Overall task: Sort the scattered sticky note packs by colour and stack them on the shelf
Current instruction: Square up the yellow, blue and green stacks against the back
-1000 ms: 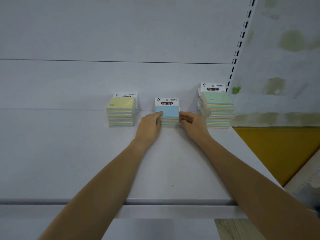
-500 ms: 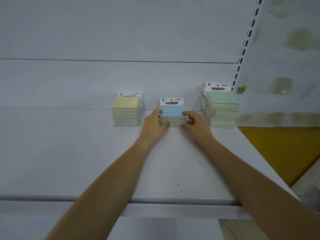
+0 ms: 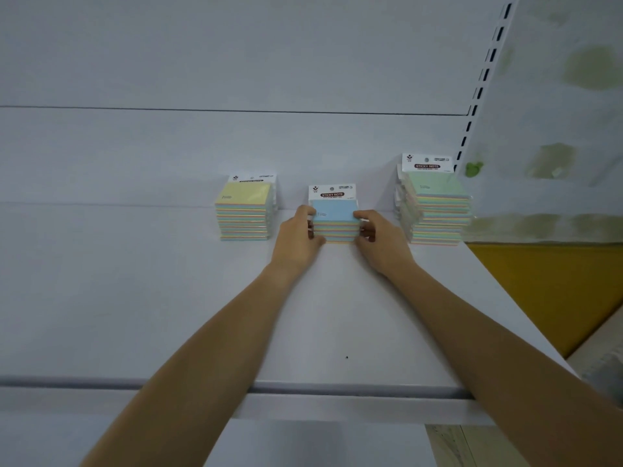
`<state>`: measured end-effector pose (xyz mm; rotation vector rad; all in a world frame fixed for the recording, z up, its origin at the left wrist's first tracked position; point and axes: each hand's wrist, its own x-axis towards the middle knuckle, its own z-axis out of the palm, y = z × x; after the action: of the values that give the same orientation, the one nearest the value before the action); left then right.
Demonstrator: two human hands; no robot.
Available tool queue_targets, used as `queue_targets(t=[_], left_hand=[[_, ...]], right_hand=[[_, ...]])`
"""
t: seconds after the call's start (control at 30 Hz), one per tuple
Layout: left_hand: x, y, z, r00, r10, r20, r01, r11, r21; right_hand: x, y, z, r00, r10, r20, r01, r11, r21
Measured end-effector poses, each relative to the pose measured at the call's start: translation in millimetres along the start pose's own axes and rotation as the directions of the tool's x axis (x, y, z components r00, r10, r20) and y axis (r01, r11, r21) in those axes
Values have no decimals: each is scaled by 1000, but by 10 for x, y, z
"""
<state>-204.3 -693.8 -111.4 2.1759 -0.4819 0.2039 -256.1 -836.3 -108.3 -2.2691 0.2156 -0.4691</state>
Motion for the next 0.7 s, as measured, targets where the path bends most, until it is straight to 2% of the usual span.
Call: queue_targets(t=[0.7], left_hand=[[4,12,-5,999,-44,-24,43,998,-48]], right_hand=[[-9,0,-5,1000,19,-22,-19,1000,-3]])
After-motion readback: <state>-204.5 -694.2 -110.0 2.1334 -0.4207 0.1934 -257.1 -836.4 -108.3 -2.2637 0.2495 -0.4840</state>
